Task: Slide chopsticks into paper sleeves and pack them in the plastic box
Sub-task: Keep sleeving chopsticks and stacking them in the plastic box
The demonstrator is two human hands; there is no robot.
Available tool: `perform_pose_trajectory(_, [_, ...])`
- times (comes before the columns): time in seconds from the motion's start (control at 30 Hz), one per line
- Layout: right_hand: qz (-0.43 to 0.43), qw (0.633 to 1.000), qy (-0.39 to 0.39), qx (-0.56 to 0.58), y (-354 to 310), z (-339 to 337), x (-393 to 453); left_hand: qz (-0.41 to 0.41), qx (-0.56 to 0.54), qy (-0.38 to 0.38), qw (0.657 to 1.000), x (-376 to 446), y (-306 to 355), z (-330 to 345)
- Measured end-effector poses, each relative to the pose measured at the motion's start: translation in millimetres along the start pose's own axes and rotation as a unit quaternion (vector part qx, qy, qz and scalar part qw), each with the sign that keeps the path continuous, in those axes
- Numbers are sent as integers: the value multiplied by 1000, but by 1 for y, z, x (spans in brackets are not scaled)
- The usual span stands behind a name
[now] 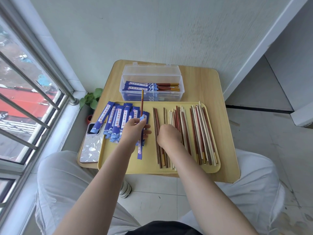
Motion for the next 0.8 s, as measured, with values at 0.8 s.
perform_pose_trajectory(0.8, [-111,842,119,514,29,-77,-5,35,67,-84,994,-5,-5,7])
Point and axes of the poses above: each hand's wrist, its own x-axis towards the middle knuckle, its own z-axis out of the palm, y = z × x, the point moved 1 cm from there along x, towards the middle knuckle, and after that the axes turned 3 degrees about x, right-handed, at the moved point
